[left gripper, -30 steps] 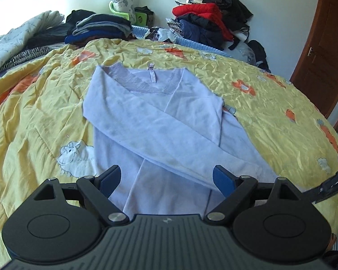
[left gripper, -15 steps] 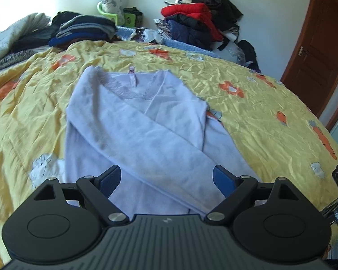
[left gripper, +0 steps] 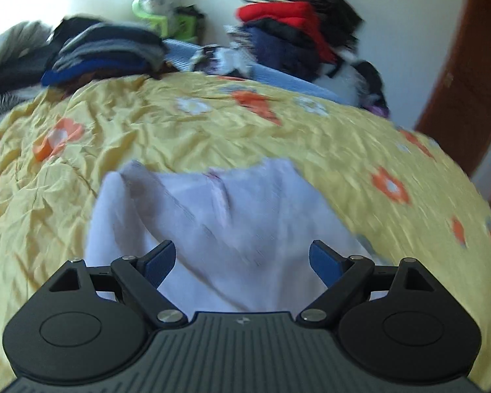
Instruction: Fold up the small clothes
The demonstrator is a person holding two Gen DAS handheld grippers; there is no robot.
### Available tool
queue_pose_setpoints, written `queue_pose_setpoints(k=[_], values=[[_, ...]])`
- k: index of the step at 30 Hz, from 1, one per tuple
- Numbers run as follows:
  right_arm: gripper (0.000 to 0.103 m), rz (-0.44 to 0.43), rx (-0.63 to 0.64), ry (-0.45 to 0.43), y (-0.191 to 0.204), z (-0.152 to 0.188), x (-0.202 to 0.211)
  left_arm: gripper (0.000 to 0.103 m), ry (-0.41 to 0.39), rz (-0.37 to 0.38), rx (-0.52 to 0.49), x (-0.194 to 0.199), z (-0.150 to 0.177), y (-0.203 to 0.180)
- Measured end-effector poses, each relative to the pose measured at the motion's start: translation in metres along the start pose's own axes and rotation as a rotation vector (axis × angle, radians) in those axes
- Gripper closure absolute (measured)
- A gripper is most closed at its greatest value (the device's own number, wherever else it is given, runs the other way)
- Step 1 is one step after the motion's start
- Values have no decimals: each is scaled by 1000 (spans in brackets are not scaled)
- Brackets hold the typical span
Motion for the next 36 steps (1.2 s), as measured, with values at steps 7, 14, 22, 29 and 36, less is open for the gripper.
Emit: queue_pose_setpoints(k=[7,14,22,29,36], values=[[51,104,-3,17,-16,-8,-22,10,-20,-104,149,-51,-7,87],[50,14,11,17,5,-49,-10,8,-32,-75,104,-37,-5,71],[32,-44,14,-231,33,-255,-47,7,-46,-42,126,-43,-23,72],[35,38,-121,-217,8,-343,-125,3,-67,-38,158,-56,-17,87],[68,52,-234,-324,-36,-357,-127,0,-138,-22,105,-55,-11,84]])
Point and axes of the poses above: each gripper's, at about its wrist camera, not at the fingertips, and x roughly against the way its jaws point, y to its left, z to its underside, the point moved 9 cm from there along -x, roughly the way its jaws point
